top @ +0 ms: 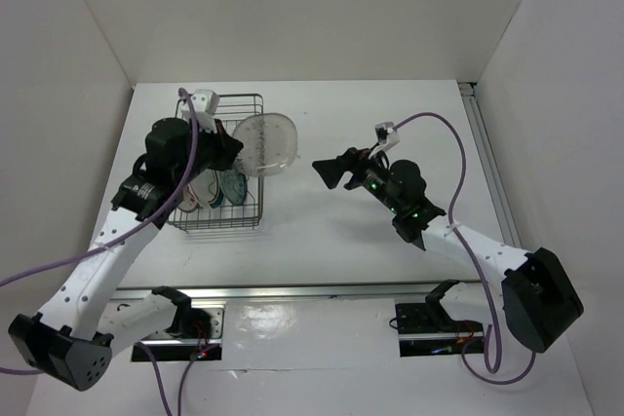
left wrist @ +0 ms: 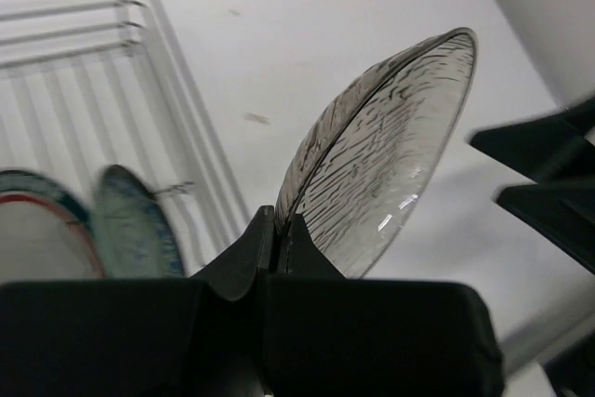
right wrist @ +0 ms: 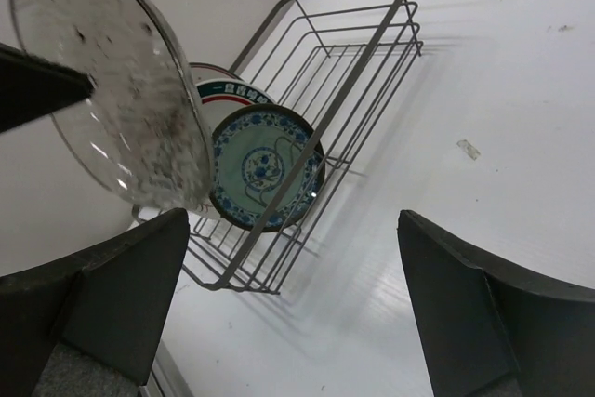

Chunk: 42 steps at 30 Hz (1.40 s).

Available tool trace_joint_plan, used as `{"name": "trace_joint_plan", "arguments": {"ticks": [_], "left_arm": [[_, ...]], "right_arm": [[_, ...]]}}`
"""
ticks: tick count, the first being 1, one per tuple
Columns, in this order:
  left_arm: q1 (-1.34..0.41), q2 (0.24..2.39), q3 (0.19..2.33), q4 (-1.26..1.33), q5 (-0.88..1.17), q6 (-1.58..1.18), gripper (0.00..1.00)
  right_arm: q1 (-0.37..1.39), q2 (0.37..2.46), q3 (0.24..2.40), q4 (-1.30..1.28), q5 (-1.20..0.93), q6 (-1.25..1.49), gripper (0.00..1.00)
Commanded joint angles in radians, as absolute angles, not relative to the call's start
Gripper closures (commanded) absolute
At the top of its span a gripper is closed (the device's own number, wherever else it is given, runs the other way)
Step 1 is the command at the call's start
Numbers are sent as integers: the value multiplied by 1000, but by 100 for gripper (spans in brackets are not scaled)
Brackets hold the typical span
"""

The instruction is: Load the plates into the dish rack

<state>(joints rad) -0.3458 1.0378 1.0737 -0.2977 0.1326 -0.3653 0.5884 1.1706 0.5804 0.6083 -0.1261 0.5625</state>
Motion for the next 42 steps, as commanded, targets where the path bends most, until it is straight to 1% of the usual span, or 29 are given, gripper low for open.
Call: {"name": "trace_joint_plan", "arguments": {"ticks": [1, 3, 6, 9, 14, 20, 21, 22, 23, 25, 26, 30, 36, 42], "left_arm": [[-345, 996, 1137, -351, -182, -281, 100], [-345, 1009, 1167, -391, -318, -281, 100], [-345, 1058, 1218, -475, -446, -299, 100], [-345, 1101, 1276, -569, -524, -356, 100], [-345, 1193, 1347, -661, -574, -374, 100], [-356, 1238, 1478, -764, -607, -370, 100], [-356, 1256, 1521, -846, -624, -370, 100], [-356, 1285, 1634, -901, -635, -370, 100], [-356, 1351, 1697, -957, -635, -370, 100], [-365, 1416, 1820, -1102, -635, -370, 100], [-365, 1437, 1903, -1121, -626, -370, 100], [-365, 1483, 1948, -1184, -617, -370, 100], [-409, 1543, 1868, -1203, -623, -390, 100], [-453, 1586, 1859, -1203, -667, -422, 100]], "right_arm": [[575, 1120, 571, 586, -95, 531, 0], [575, 1120, 551, 577, -95, 531, 0], [554, 1109, 540, 577, -104, 531, 0], [543, 1100, 540, 557, -104, 531, 0], [512, 1091, 520, 557, -135, 531, 0], [463, 1081, 502, 557, -182, 549, 0], [450, 1071, 502, 557, -183, 549, 0], [437, 1071, 502, 548, -193, 549, 0], [437, 1071, 502, 548, -193, 549, 0], [426, 1071, 492, 548, -202, 558, 0], [417, 1071, 492, 548, -202, 567, 0], [408, 1071, 492, 543, -222, 577, 0], [387, 1025, 502, 494, -222, 566, 0], [359, 986, 462, 494, -245, 566, 0]]}}
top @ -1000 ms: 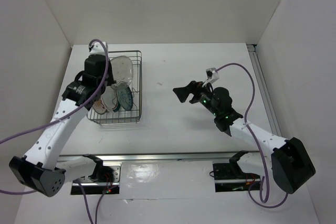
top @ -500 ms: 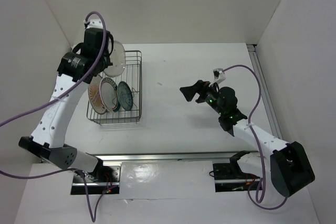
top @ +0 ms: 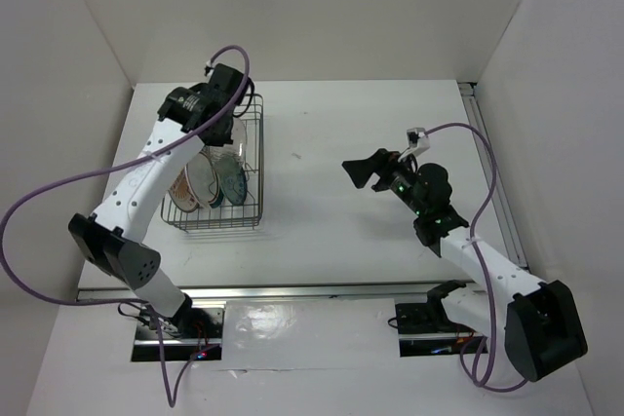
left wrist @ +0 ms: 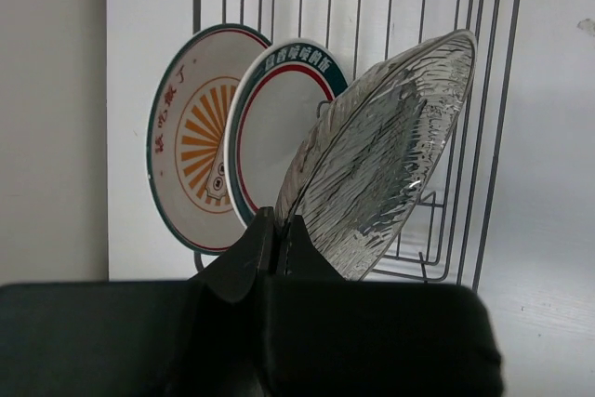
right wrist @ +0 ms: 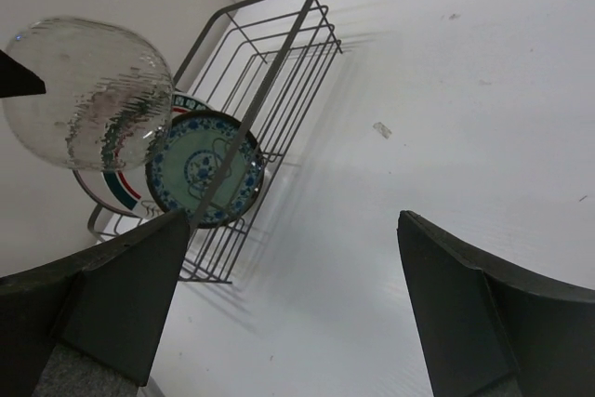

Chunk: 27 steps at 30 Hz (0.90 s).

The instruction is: Load the plates into the dish rack

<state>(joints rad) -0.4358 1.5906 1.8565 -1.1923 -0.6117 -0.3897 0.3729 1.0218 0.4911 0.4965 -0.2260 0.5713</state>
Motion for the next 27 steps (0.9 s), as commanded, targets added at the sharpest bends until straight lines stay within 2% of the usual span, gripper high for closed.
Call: {"name": "trace_joint_plan", "arguments": {"ticks": [1, 27], "left_arm": [[-462, 1600, 1847, -1203, -676, -422, 100], [-472, 1709, 1730, -1115, -739, -468, 100]], "right_arm": [[347, 986, 462, 494, -255, 566, 0], [246, 966, 423, 505, -344, 575, 0]]}}
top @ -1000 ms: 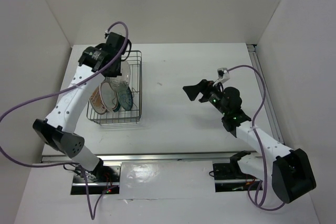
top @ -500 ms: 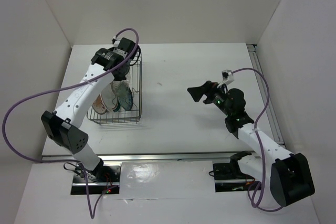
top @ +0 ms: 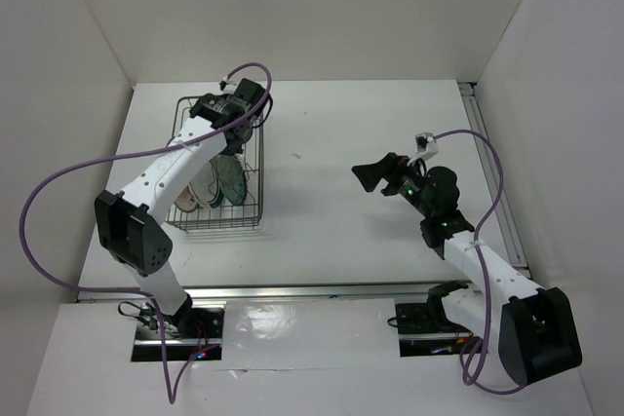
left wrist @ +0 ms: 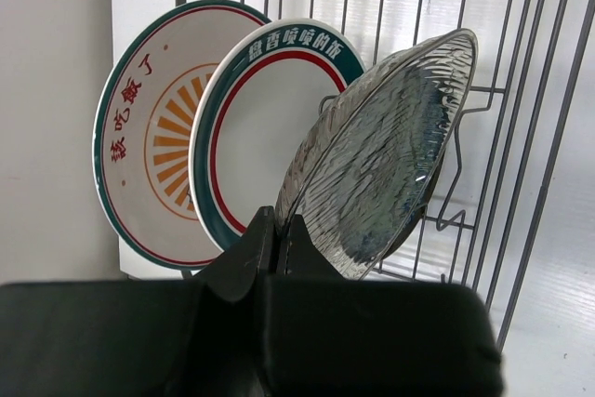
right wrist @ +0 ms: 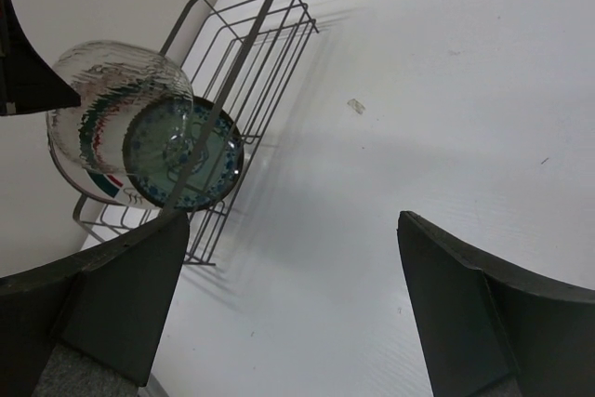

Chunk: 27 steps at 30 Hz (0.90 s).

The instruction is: Load the plates into the dish rack

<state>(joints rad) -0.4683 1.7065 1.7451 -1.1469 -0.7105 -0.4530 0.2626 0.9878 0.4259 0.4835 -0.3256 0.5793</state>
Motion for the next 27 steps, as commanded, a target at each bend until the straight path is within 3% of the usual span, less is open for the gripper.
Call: {"name": "trace_joint_plan", "arguments": {"ticks": [1, 13, 23, 27], "left_arm": [[-472, 1718, 1730, -1115, -739, -468, 100], [-472, 1740, 1703, -1095, -749, -477, 96], [-472, 1740, 1694, -1077, -716, -466, 74], [-472, 1749, 1694, -1068, -707, -466, 73]], "right_arm": [[245, 966, 423, 505, -344, 575, 0], [216, 976, 402, 523, -362, 566, 0], [207, 985, 393, 532, -371, 566, 0], [207, 985, 393, 532, -371, 566, 0]]}}
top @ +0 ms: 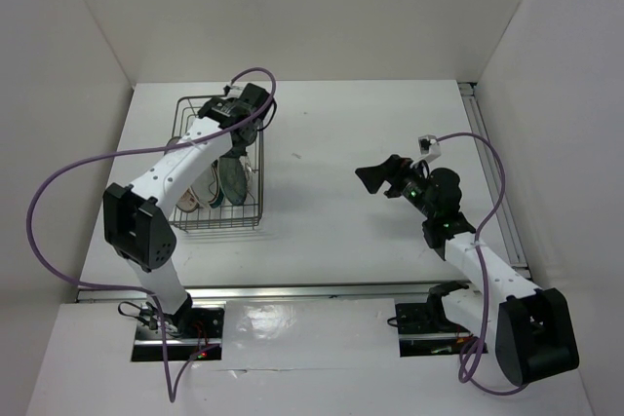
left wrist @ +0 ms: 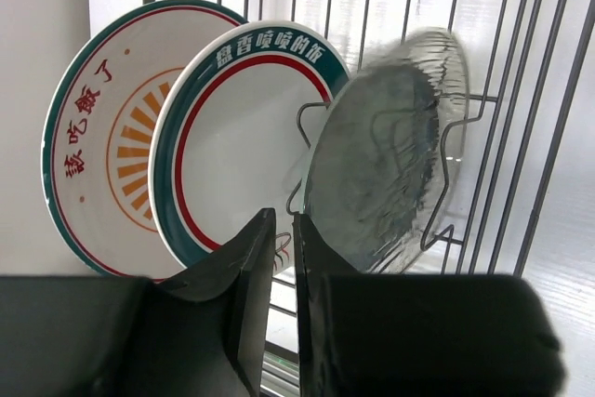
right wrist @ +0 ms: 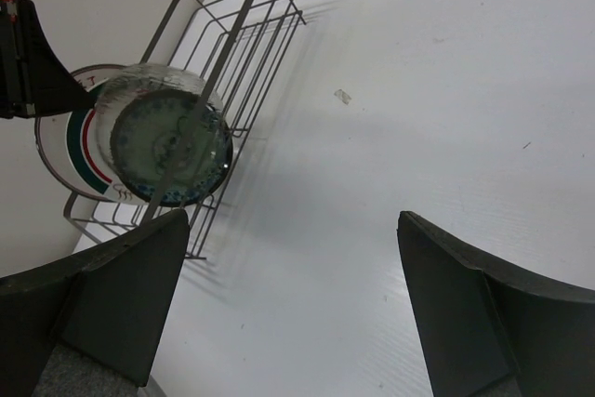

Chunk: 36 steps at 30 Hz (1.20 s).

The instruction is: Load the plates into the dish rack

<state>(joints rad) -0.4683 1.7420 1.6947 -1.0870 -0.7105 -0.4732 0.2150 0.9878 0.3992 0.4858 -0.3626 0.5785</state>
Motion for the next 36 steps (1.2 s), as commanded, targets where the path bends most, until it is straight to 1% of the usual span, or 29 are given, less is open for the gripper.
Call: {"name": "trace_joint_plan", "arguments": {"ticks": [1, 3, 4, 6, 9, 11, 12, 15, 16, 17, 20, 25, 26, 28, 33, 36], "left_arm": [[-472, 1749, 1694, -1068, -707, -466, 73], [-472, 1749, 1694, -1057, -698, -466, 73], [-482, 1749, 1694, -1057, -698, -466, 67], [-482, 1749, 1694, -1057, -698, -466, 62], [-491, 1738, 1694, -1048, -698, -457, 60], [-500, 1724, 1694, -1048, -707, -457, 52], [-500, 1704, 1694, -1048, -707, -457, 45], [-500, 1655, 1671, -1017, -707, -457, 18], [-500, 1608, 1660, -1000, -668, -443, 10], [-500, 1579, 1648, -979, -645, -434, 6], [-500, 1459, 1585, -884, -530, -405, 0], [-500, 1257, 1464, -752, -356, -405, 0], [-500, 1218, 1442, -709, -344, -405, 0], [-500, 1099, 1378, -666, -299, -405, 0], [-500, 902, 1286, -635, -270, -394, 0], [-500, 792, 1223, -635, -308, -364, 0]], "right_arm": [[207, 985, 393, 532, -371, 566, 0], [198, 985, 393, 532, -371, 566, 0], [198, 985, 393, 532, -380, 566, 0], [198, 985, 393, 532, -380, 566, 0], [198, 985, 393, 532, -380, 575, 0], [198, 994, 393, 532, -380, 575, 0], [198, 994, 393, 532, -380, 575, 0], [198, 994, 417, 473, -364, 565, 0], [198, 994, 451, 441, -350, 534, 0], [198, 994, 475, 349, -303, 519, 0], [198, 954, 603, 128, -218, 465, 0], [209, 904, 815, -159, -115, 382, 0], [209, 893, 848, -249, -88, 371, 0], [222, 884, 924, -329, -51, 359, 0], [294, 799, 965, -481, 161, 359, 0], [316, 743, 988, -529, 268, 373, 0]]}}
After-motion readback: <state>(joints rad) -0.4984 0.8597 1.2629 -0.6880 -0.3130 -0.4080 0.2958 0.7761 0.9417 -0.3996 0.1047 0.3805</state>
